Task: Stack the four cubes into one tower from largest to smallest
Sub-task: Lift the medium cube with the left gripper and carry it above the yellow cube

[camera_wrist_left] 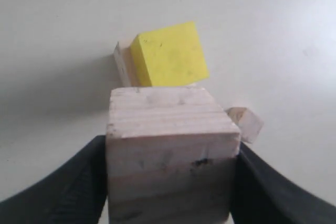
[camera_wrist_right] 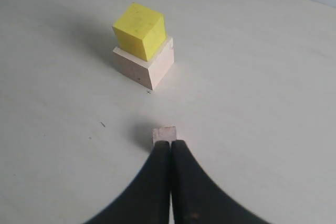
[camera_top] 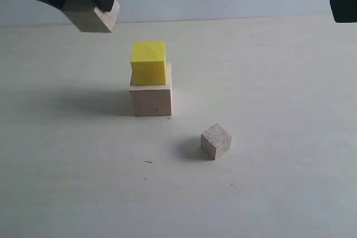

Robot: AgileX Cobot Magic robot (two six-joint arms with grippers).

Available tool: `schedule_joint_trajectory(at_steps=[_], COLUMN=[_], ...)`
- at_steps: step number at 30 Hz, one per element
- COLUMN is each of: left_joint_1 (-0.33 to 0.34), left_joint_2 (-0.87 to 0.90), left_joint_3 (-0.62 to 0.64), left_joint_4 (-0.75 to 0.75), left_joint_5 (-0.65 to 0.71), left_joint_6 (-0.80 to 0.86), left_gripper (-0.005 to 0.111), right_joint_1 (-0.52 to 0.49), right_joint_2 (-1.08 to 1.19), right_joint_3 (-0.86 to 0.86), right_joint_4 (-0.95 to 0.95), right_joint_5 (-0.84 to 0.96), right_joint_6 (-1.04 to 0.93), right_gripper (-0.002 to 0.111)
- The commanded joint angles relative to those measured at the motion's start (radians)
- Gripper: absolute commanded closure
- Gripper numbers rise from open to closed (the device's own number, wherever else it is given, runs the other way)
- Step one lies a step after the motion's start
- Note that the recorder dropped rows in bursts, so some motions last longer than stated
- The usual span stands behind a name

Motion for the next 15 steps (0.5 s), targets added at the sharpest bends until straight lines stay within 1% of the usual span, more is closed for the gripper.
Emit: schedule_joint_trajectory(at_steps=[1, 4, 10, 15], left_joint_1=[-0.004, -0.023, -0.105, -0.109], left_joint_2=[0.006, 0.049, 0.163, 0.256], left_joint_3=[-0.072, -0.133, -0.245, -0.324], left_joint_4=[-0.015, 0.023, 0.136, 0.132], left_joint_5=[0.046, 0.046, 0.046, 0.046], left_joint_6=[-0.083, -0.124, -0.253, -0.295], left_gripper=[0.107, 0.107, 0.107, 0.107], right_joint_1=[-0.004, -0.004, -0.004, -0.004], right_joint_2=[-0.004, -0.004, -0.004, -0.004], right_joint_3=[0.004, 0.004, 0.004, 0.004], right_joint_4=[-0.006, 0.008, 0.017, 0.068], right_joint_5=[0.009, 0.009, 0.009, 0.013], right_joint_6=[0.000, 0.000, 0.000, 0.010], right_gripper=[0.108, 0.108, 0.108, 0.108])
